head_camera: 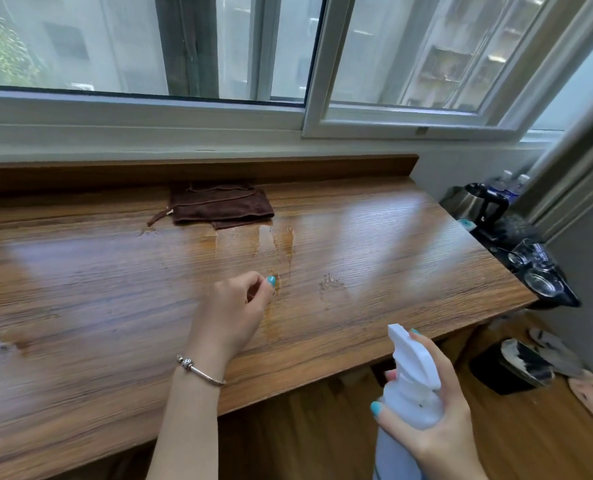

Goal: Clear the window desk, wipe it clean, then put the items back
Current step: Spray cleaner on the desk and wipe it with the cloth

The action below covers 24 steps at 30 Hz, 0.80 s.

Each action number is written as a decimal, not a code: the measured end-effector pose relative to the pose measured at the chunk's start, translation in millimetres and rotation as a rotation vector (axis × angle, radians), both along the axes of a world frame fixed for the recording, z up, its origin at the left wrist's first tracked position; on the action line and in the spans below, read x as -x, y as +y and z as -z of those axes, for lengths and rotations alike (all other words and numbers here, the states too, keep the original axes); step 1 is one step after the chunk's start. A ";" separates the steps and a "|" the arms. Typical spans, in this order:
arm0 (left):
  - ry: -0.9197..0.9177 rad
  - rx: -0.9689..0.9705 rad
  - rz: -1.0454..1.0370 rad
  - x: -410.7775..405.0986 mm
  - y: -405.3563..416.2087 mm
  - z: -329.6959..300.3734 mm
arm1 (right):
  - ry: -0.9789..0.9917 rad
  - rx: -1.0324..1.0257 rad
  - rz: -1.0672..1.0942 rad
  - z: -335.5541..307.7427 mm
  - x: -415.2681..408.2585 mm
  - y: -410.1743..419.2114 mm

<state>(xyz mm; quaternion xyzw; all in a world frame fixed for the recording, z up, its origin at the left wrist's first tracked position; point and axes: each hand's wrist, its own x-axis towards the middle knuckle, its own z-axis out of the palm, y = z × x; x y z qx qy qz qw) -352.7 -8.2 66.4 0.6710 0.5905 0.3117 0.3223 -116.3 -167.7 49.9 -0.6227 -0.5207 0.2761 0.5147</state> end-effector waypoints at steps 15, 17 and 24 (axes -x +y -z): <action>-0.022 -0.002 -0.085 -102.1 25.3 -0.9 | 0.091 -0.059 -0.139 -41.5 -119.7 74.1; -0.020 -0.008 -0.124 -123.5 24.4 -3.4 | 0.080 -0.080 -0.197 -52.2 -140.8 88.6; 0.059 0.024 -0.182 -179.5 15.5 -10.0 | 0.042 -0.065 -0.304 -70.4 -197.6 129.5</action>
